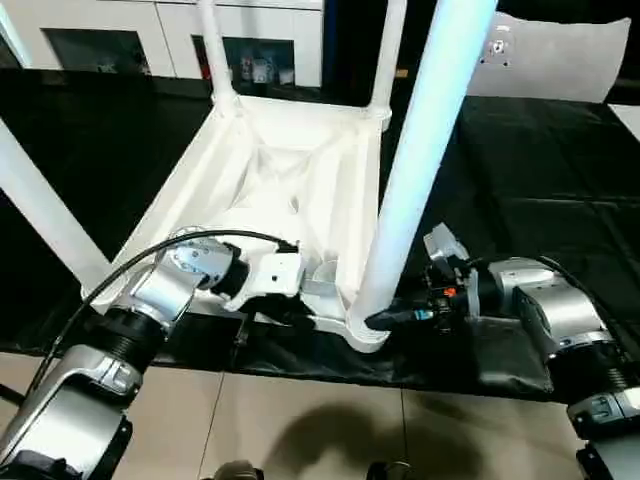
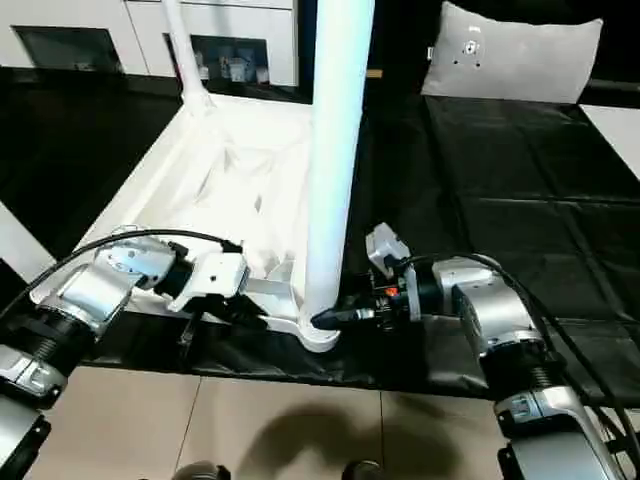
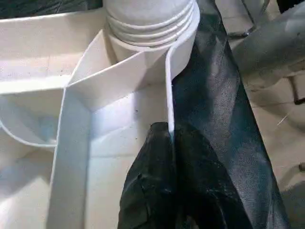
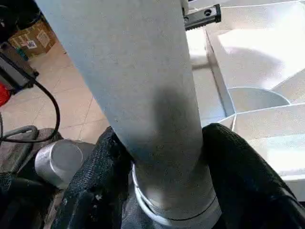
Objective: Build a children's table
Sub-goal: Rotate leg to tighten
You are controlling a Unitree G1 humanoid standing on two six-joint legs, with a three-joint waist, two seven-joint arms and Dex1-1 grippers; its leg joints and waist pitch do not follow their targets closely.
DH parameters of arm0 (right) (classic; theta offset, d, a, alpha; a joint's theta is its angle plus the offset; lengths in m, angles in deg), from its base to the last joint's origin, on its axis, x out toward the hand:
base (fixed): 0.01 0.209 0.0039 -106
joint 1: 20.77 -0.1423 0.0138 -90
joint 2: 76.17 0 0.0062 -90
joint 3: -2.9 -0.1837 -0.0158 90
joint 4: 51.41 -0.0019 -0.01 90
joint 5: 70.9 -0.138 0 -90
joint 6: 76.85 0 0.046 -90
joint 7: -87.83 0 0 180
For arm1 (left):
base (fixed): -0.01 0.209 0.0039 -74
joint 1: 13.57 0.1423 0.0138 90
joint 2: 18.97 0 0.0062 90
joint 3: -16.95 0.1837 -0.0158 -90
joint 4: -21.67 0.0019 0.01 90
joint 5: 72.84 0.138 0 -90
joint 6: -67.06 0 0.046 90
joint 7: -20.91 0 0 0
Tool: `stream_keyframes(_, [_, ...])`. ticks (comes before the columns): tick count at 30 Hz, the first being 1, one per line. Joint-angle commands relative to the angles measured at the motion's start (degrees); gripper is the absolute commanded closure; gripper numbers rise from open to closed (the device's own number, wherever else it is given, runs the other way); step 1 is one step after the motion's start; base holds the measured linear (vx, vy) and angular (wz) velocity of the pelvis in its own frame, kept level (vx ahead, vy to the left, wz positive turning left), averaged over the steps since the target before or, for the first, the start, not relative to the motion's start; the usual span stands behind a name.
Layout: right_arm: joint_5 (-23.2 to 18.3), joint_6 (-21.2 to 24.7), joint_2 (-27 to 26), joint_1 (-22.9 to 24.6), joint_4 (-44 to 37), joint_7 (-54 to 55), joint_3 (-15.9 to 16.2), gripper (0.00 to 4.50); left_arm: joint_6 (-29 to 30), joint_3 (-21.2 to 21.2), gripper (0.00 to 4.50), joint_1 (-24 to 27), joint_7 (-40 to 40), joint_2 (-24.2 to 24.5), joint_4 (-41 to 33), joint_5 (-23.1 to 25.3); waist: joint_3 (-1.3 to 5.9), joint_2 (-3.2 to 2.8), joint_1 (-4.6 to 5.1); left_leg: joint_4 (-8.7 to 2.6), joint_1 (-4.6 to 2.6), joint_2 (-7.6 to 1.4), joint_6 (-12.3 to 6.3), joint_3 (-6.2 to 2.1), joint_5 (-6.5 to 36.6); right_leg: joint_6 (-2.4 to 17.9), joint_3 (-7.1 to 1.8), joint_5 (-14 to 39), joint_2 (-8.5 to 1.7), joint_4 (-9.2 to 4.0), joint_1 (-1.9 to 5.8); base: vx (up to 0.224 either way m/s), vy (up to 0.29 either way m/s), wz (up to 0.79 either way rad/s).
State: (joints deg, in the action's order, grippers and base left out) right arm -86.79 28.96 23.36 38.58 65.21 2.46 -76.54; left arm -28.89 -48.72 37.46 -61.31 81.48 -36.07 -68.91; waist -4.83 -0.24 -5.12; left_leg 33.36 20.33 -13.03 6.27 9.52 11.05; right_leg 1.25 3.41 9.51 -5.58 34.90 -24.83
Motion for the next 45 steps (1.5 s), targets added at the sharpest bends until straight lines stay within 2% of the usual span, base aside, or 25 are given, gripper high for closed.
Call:
stream_keyframes(1, [-1.6,3.6,-2.5,1.7,-3.4,4.6,-0.4,2.39,5.2,1.9,4.50,2.1,1.7,-2.0,-0.7,1.5,4.15,0.28,0.29,-3.43,0.30,0.41,-3.51,1.40,6.6,13.9,-1.87,8.1,-1.25,-3.27,4.23,0.000,0.000,0.00])
stream_keyframes(2, [0.1,4.0,-4.5,2.4,-4.3,10.8,-0.7,2.39,9.2,0.6,4.50,2.3,4.8,-3.0,-1.5,1.2,4.15,0.35,0.13,-3.45,0.30,0.47,-3.33,1.25,6.7,13.5,-1.75,8.8,-1.29,-3.38,4.32,0.000,0.000,0.00])
stream_keyframes(3, [1.9,5.8,-7.2,2.7,-4.8,18.8,-1.7,2.39,13.7,-1.0,4.50,2.6,8.4,-4.4,-2.9,0.7,3.52,0.34,0.61,-3.85,0.31,0.62,-1.82,1.32,9.4,11.6,-1.84,14.6,-1.21,-4.03,4.00,0.000,0.000,0.00])
stream_keyframes(5, [3.7,8.4,-10.9,2.3,-4.3,28.5,-3.2,2.40,18.5,-2.7,4.50,3.1,12.3,-6.2,-4.9,-0.2,3.21,0.54,1.11,-4.21,0.41,0.99,-0.18,0.95,11.9,8.8,-1.62,22.7,-1.28,-4.64,4.07,-0.031,-0.004,-0.04])
stream_keyframes(6, [4.1,9.6,-12.0,2.1,-4.3,31.2,-3.7,2.41,19.7,-3.2,4.50,3.1,13.7,-6.8,-5.1,-0.3,3.07,0.68,2.13,-4.32,0.16,1.42,0.87,0.62,14.6,4.6,-1.41,32.5,-1.29,-5.83,3.64,0.000,0.000,0.00])
stream_keyframes(8, [4.9,10.9,-13.7,1.9,-4.3,35.5,-4.4,2.41,21.6,-4.0,4.50,2.9,15.9,-7.7,-5.1,-0.2,2.93,0.62,2.81,-4.43,0.48,1.53,0.84,0.44,15.3,3.2,-1.29,34.9,-1.21,-6.16,3.64,-0.070,0.007,-0.13])
stream_keyframes(9, [6.9,11.6,-16.2,1.3,-3.8,42.0,-5.2,2.42,24.4,-5.3,4.50,2.3,19.9,-9.2,-5.0,0.3,2.94,0.46,3.64,-4.59,0.92,1.61,0.73,0.16,15.8,2.0,-0.93,35.6,-1.12,-6.45,3.74,-0.095,0.027,-0.22])
stream_keyframes(10, [7.1,11.7,-16.4,1.3,-3.8,42.6,-5.2,2.42,24.6,-5.4,4.50,2.3,20.3,-9.3,-5.0,0.3,3.02,0.41,3.87,-4.61,0.85,1.67,0.77,0.09,15.9,1.9,-0.81,35.4,-1.09,-6.58,3.66,-0.059,0.024,-0.17])
stream_keyframes(12, [10.5,10.0,-19.1,0.7,-3.3,48.9,-4.4,2.42,27.4,-6.1,4.50,2.0,24.0,-11.0,-5.8,1.6,2.84,-0.12,4.75,-4.91,0.63,1.58,0.28,-0.25,18.0,2.4,-0.12,34.0,-1.05,-7.23,3.48,-0.027,0.012,-0.07])
stream_keyframes(14, [10.9,9.3,-21.1,0.9,-3.8,52.0,-4.9,2.42,29.3,-6.7,4.50,2.0,26.0,-12.4,-7.0,1.9,2.86,0.05,4.91,-4.88,0.39,1.67,-0.09,-0.22,19.0,2.5,0.10,33.6,-0.99,-7.53,3.43,0.000,0.000,0.00])
stream_keyframes(15, [10.9,9.1,-21.8,0.9,-4.0,52.7,-5.1,1.93,29.9,-6.8,4.50,2.0,26.5,-12.7,-7.5,2.0,2.72,0.10,4.96,-4.94,0.04,1.71,-0.74,-0.20,20.1,2.8,0.12,33.6,-0.87,-7.83,3.08,0.000,0.000,0.00])
stream_keyframes(17, [10.0,8.0,-22.1,0.9,-3.8,52.3,-5.6,1.81,30.0,-6.7,4.50,2.1,26.8,-12.9,-7.9,2.2,2.79,-0.11,5.02,-5.02,-0.15,1.57,-1.26,-0.25,21.0,3.3,0.09,32.8,-0.91,-7.90,3.01,0.000,0.000,0.00])
stream_keyframes(20, [8.8,7.0,-20.5,1.7,-5.7,50.4,-6.3,1.46,29.6,-6.6,4.50,2.7,26.8,-11.4,-8.4,2.5,3.04,-0.34,4.71,-5.15,-0.20,1.28,-1.61,-0.03,19.5,5.9,-0.42,26.0,-0.83,-7.20,3.15,0.000,0.000,0.00])
stream_keyframes(21, [8.1,6.4,-19.7,2.0,-6.4,48.9,-6.8,1.38,29.0,-6.5,4.50,2.8,26.5,-10.7,-8.2,2.6,3.02,-0.43,4.62,-5.28,0.09,1.12,-1.80,0.11,18.3,7.8,-0.69,20.8,-0.70,-6.61,3.43,0.000,0.000,0.00])
stream_keyframes(24, [7.0,5.2,-17.8,2.5,-7.7,45.8,-7.7,1.28,27.4,-6.1,4.50,3.2,25.4,-9.4,-7.7,2.8,3.10,-0.29,4.58,-5.20,0.13,1.18,-2.46,0.24,18.5,8.4,-0.79,21.0,-0.74,-6.58,3.51,0.000,0.000,0.00])
stream_keyframes(26, [6.2,4.9,-15.8,2.9,-8.7,43.3,-8.1,0.98,26.8,-5.6,4.50,3.6,24.4,-8.4,-7.7,3.1,3.28,-0.26,4.43,-5.01,0.06,1.14,-2.89,0.42,17.3,8.8,-1.01,20.5,-0.88,-6.61,3.46,0.000,0.000,0.00])
stream_keyframes(29, [4.8,4.7,-12.5,3.4,-10.1,38.0,-8.1,0.80,25.8,-5.3,4.50,3.9,22.3,-7.3,-7.3,2.9,3.51,-0.19,3.87,-4.67,0.21,1.00,-4.11,0.77,13.5,11.0,-1.14,15.8,-0.74,-6.04,3.59,0.000,0.000,0.00])
stream_keyframes(30, [4.2,3.6,-8.4,3.9,-11.1,31.6,-7.1,0.66,22.3,-4.5,4.50,4.1,18.8,-5.8,-6.8,2.5,3.54,-0.13,3.76,-4.65,0.40,1.05,-4.37,0.74,13.0,11.1,-1.06,15.7,-0.81,-6.02,3.81,0.000,0.000,0.00])
stream_keyframes(32, [4.3,3.1,-6.5,4.1,-11.1,29.0,-6.4,0.54,20.4,-4.0,4.50,4.1,17.1,-5.1,-6.6,2.4,3.74,-0.19,3.13,-4.36,0.21,0.97,-5.06,1.01,10.6,11.8,-1.22,12.5,-0.79,-5.71,3.76,0.000,0.000,0.00])
stream_keyframes(33, [4.8,1.4,-3.4,4.3,-10.5,24.3,-4.8,0.48,15.4,-3.0,4.50,4.2,13.6,-3.7,-6.2,1.9,3.88,-0.12,2.97,-4.26,0.47,1.07,-5.66,0.99,8.4,12.8,-1.11,9.6,-0.72,-5.31,4.11,0.000,0.000,0.00])
stream_keyframes(34, [4.8,0.8,-2.2,4.2,-9.9,22.2,-4.3,0.48,13.4,-2.3,4.50,4.0,12.0,-2.9,-5.9,2.0,3.91,-0.12,2.88,-4.22,0.51,1.06,-5.76,0.96,7.9,13.1,-1.10,8.9,-0.78,-5.15,4.18,0.000,0.000,0.00])
stream_keyframes(39, [3.9,-1.6,0.0,2.2,-6.4,15.5,-3.6,0.48,7.0,1.5,4.50,3.7,4.2,0.4,-5.3,2.6,3.82,-0.30,2.63,-4.27,0.23,0.61,-5.85,1.07,8.2,14.8,-1.05,7.5,-0.69,-4.71,4.01,0.000,0.000,0.00])
stream_keyframes(41, [3.8,-2.2,0.1,1.9,-6.0,15.0,-3.5,0.48,6.4,1.8,4.50,3.8,3.2,0.7,-5.4,2.4,3.90,-0.27,2.41,-4.24,0.11,0.53,-5.76,1.14,8.0,15.4,-1.11,6.8,-0.79,-4.52,3.99,0.000,0.000,0.00])
stream_keyframes(43, [2.5,-2.3,0.3,1.3,-5.3,11.5,-3.0,0.81,4.7,2.9,4.50,3.8,-0.3,1.6,-5.8,2.0,3.84,-0.26,1.97,-4.24,-0.04,0.45,-5.56,1.27,9.0,15.3,-1.19,7.9,-0.84,-4.46,3.97,0.000,0.000,0.00])
stream_keyframes(45, [1.3,-2.1,0.7,0.9,-5.0,8.2,-2.1,0.85,2.7,3.8,4.50,3.3,-2.7,2.0,-5.3,2.0,3.68,-0.11,1.83,-4.29,0.04,0.41,-5.55,1.29,9.4,15.1,-1.25,8.5,-0.91,-4.56,3.95,0.000,0.000,0.00])
